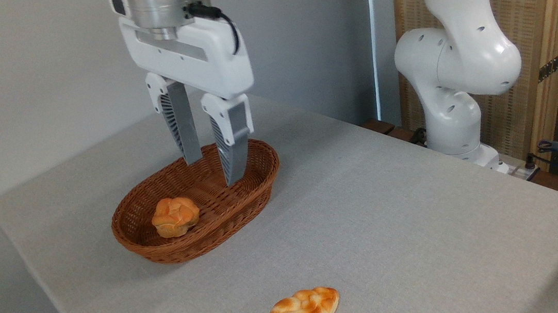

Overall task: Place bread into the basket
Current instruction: 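Move the open gripper from the basket toward the braided bread loaf, then lower the gripper onto the braided loaf and close on it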

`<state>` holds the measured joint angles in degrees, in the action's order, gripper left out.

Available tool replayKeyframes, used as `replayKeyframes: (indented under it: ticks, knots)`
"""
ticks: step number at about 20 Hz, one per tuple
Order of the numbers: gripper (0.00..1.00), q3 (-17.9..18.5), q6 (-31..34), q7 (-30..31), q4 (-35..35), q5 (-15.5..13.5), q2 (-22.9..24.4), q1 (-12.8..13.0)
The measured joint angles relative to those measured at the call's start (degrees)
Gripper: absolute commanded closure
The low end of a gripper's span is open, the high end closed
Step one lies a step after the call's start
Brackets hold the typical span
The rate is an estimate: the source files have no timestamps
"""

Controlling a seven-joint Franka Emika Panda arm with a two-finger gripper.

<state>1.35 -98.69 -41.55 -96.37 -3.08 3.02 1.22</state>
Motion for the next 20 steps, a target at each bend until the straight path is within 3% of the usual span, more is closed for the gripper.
replayKeyframes:
  ticks: [9, 12, 20]
  knots:
    - [0.0, 2.4, -18.4, -0.1, -12.7, 0.0, 2.5, -0.1]
    - [0.0, 4.0, -20.7, -0.5, -16.3, 0.0, 2.2, -0.2]
    - [0.0, 9.4, -21.1, -16.5, -18.1, 0.0, -1.0, -0.2]
